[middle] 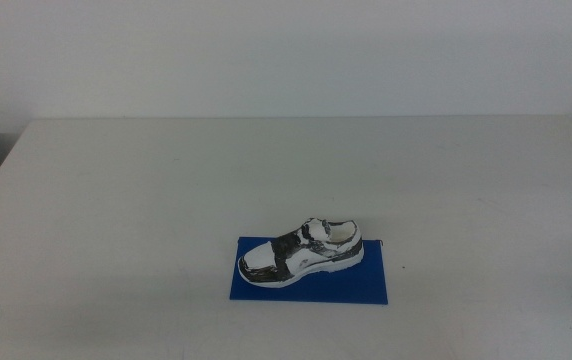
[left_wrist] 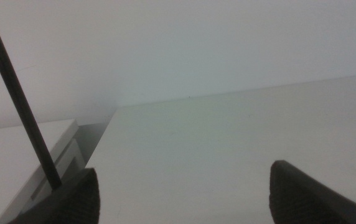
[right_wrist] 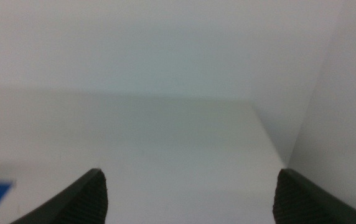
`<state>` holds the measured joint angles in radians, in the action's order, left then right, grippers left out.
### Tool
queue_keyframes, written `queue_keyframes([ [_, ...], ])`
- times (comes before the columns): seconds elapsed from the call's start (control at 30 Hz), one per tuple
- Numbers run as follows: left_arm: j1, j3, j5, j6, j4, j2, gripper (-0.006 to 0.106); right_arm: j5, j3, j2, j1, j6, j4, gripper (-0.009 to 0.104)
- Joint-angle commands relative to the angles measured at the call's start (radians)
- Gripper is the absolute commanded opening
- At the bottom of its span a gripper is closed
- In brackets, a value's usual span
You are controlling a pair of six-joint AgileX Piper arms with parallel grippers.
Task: Use one arm to grab the shoe from the table and place it on the mat.
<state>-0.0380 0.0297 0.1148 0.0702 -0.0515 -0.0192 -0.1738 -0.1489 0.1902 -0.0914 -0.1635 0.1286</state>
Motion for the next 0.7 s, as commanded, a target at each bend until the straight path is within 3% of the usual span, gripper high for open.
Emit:
queue_keyframes([
  [0.0,0.005,0.005,-0.081,-0.006,0.009,-0.007,0.094,0.061,0.026,-0.027,0.015,-0.005,-0.033,0.089],
  [0.13,0.005,0.005,-0.081,-0.006,0.009,-0.007,0.094,0.069,0.097,-0.09,0.037,-0.005,-0.07,0.089],
  [0.67,0.005,0.005,-0.081,-0.006,0.009,-0.007,0.094,0.043,0.183,-0.225,0.037,-0.005,-0.07,0.089],
])
